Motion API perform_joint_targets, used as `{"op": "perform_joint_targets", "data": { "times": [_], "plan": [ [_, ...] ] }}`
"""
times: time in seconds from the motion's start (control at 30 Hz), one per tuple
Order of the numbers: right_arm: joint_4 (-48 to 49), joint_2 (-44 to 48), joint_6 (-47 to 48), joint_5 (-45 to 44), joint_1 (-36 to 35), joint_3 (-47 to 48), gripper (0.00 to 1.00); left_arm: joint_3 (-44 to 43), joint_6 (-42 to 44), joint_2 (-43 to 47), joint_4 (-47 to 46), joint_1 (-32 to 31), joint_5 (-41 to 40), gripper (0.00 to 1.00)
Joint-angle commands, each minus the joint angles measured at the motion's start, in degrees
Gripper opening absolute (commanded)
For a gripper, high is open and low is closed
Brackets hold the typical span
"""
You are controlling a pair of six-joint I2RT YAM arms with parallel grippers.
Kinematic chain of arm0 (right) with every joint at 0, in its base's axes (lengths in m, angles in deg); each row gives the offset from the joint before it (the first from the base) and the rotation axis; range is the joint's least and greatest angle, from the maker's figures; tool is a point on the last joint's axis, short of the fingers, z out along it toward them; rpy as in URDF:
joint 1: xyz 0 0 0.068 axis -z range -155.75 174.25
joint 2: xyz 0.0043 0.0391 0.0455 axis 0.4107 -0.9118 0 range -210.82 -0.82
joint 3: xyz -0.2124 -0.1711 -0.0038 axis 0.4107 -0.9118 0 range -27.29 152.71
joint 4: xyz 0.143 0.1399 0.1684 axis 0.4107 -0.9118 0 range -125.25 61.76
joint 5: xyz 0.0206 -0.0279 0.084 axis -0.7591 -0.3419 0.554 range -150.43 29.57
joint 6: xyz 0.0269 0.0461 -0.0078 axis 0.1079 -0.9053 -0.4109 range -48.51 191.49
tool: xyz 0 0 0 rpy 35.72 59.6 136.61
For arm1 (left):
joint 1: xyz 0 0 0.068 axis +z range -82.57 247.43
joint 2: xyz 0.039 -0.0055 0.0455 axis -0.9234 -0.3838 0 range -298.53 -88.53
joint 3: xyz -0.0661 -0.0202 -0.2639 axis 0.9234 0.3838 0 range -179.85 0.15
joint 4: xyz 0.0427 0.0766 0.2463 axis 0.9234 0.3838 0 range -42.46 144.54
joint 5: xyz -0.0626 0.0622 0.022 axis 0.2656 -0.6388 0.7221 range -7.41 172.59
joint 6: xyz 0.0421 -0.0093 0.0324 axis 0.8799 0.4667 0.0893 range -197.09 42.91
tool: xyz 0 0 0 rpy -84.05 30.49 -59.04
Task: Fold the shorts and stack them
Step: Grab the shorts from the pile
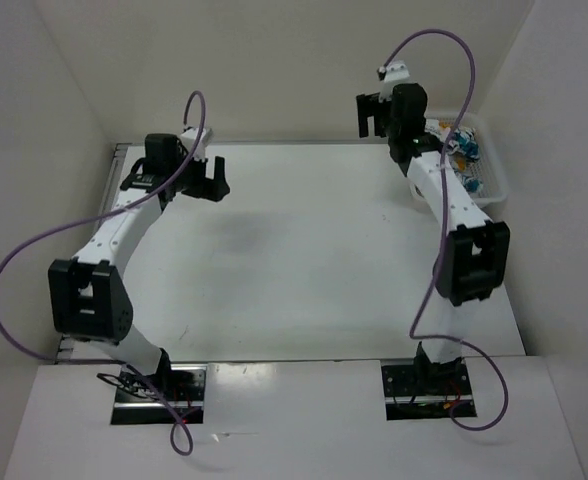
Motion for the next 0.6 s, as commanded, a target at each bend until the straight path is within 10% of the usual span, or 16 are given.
{"op": "perform_joint_targets", "data": {
  "times": [0.0,0.27,0.57],
  "plan": [
    [-9.6,-9.7,-19.5,-8.6,7.8,13.1,0.99,-8.2,0.2,-5.6,7.2,-1.3,-1.0,0.99],
    [-11.6,-23.7,-31.6,-21.6,14.3,23.9,0.7,-14.0,0.2,-14.9,7.0,-4.5,-0.4,0.99],
    [-13.9,-35.4,-36.8,-32.6,16.2,36.5,0.69,-19.3,0.2,-22.3,7.5,-6.6,-2.9,0.99]
  ]
}}
